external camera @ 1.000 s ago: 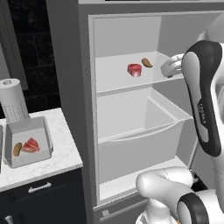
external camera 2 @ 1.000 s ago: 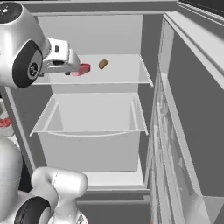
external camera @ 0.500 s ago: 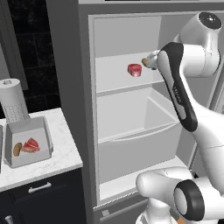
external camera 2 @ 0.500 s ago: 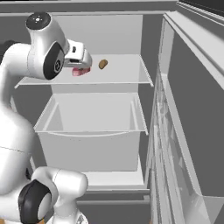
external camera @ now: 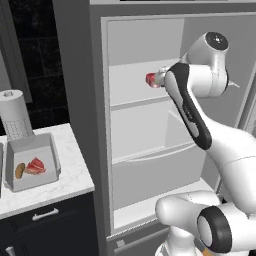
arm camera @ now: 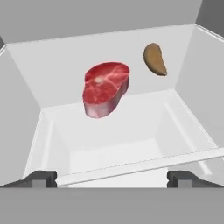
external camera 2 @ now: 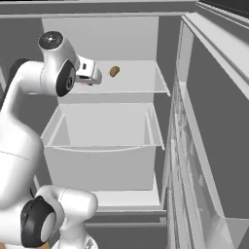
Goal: Place one sweet potato and one steak in each tupperware on the nearby counter, to pack two identical lunches.
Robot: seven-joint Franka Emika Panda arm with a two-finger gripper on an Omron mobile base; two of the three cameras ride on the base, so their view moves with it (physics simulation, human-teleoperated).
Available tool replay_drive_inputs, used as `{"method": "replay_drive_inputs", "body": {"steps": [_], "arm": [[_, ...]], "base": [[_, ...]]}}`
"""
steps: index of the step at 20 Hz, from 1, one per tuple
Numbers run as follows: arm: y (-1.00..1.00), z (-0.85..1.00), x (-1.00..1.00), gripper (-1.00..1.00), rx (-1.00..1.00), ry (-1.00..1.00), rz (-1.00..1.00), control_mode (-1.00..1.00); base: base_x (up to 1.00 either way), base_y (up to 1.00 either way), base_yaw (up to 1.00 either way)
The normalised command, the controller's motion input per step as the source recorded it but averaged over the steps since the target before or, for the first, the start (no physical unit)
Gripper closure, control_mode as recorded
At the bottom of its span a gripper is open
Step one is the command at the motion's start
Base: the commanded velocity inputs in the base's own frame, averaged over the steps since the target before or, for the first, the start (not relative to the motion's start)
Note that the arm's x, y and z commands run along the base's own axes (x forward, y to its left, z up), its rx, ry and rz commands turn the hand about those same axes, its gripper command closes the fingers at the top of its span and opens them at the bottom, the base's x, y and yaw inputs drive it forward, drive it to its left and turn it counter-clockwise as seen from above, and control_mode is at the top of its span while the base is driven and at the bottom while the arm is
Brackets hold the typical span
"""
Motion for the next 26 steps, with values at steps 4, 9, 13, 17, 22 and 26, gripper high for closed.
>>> {"method": "replay_drive_inputs", "body": {"steps": [4,9,13,17,22,26], "arm": [[0.57,0.09,0.39,-1.00,0.00,0.03,0.17,-1.00],[0.11,0.08,0.59,-1.00,0.00,0.01,0.08,-1.00],[-0.12,0.00,0.79,-1.00,0.00,0.11,0.00,-1.00],[0.00,-0.12,0.47,-1.00,0.00,0.07,0.00,-1.00],[0.00,-0.11,0.18,-1.00,0.00,0.00,0.00,-1.00],[0.00,-0.33,0.05,-1.00,-0.02,0.00,-0.06,-1.00]], "base": [[0.00,0.00,0.00],[0.00,0.00,0.00],[0.00,0.00,0.00],[0.00,0.00,0.00],[0.00,0.00,0.00],[0.00,0.00,0.00]]}}
